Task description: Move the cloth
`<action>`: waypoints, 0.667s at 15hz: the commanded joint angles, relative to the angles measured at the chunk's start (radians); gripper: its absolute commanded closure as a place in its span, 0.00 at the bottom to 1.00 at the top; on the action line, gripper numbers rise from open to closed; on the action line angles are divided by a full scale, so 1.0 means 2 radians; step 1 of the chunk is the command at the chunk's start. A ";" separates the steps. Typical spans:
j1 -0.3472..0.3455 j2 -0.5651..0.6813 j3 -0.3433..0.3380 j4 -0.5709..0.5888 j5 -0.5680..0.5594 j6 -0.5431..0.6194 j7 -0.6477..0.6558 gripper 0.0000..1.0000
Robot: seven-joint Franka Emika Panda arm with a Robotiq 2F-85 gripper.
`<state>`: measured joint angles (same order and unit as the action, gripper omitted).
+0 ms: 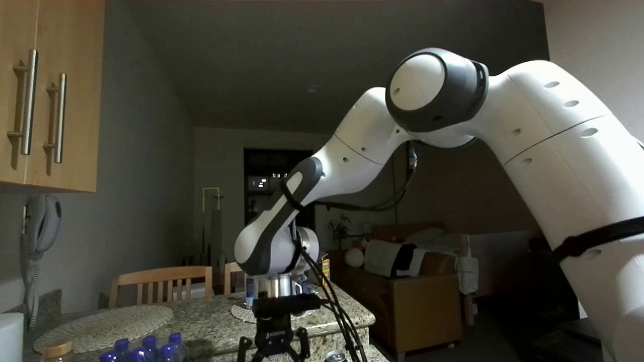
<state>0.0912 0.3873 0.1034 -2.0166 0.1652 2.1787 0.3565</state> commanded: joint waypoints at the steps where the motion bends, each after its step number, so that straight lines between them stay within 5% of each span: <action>1: -0.015 0.040 0.001 0.010 0.063 -0.004 -0.037 0.00; 10: -0.007 0.106 0.014 0.006 0.152 0.169 -0.033 0.00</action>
<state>0.0787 0.5663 0.1191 -2.0023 0.4240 2.4210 0.3138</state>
